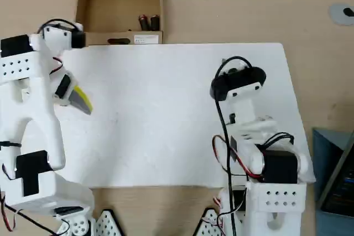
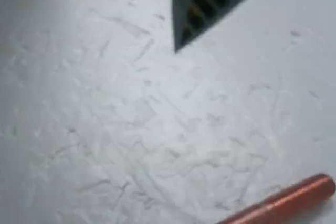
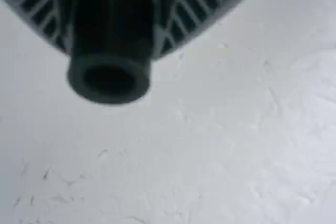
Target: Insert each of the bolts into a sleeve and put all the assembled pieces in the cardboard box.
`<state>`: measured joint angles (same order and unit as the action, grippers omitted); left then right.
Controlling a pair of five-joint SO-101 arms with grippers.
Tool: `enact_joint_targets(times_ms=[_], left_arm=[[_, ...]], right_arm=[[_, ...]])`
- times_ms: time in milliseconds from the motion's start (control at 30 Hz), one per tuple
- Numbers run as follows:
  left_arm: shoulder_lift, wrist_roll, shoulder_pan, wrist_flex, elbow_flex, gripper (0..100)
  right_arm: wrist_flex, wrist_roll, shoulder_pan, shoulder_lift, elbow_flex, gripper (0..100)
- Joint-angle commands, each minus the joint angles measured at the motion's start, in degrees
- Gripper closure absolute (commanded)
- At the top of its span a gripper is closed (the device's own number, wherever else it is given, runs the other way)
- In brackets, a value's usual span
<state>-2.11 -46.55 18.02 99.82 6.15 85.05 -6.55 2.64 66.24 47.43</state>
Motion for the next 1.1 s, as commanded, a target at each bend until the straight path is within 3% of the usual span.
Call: enact_joint_targets(times_ms=[0, 233, 467, 767, 1067], left_arm=[[2.4, -10.1, 0.4, 0.6, -0.1, 67], [2.2, -25.8, 0.4, -0.8, -3.4, 67], [2.2, -37.5, 2.1, -12.4, -8.6, 67], [2.2, -45.5, 2.5, -29.4, -16.6, 67], [-0.7, -46.7, 2.2, -45.0, -23.6, 67]], right_arm=[[-1.2, 0.1, -0.5, 0.9, 0.0, 98.8], [-1.2, -0.1, -0.4, 0.8, 0.0, 98.8], [-1.2, -0.1, -0.4, 0.7, 0.0, 98.8], [-1.2, -0.1, -0.4, 0.7, 0.0, 98.8], [-1.7, -0.1, -0.4, 0.7, 0.7, 98.8]])
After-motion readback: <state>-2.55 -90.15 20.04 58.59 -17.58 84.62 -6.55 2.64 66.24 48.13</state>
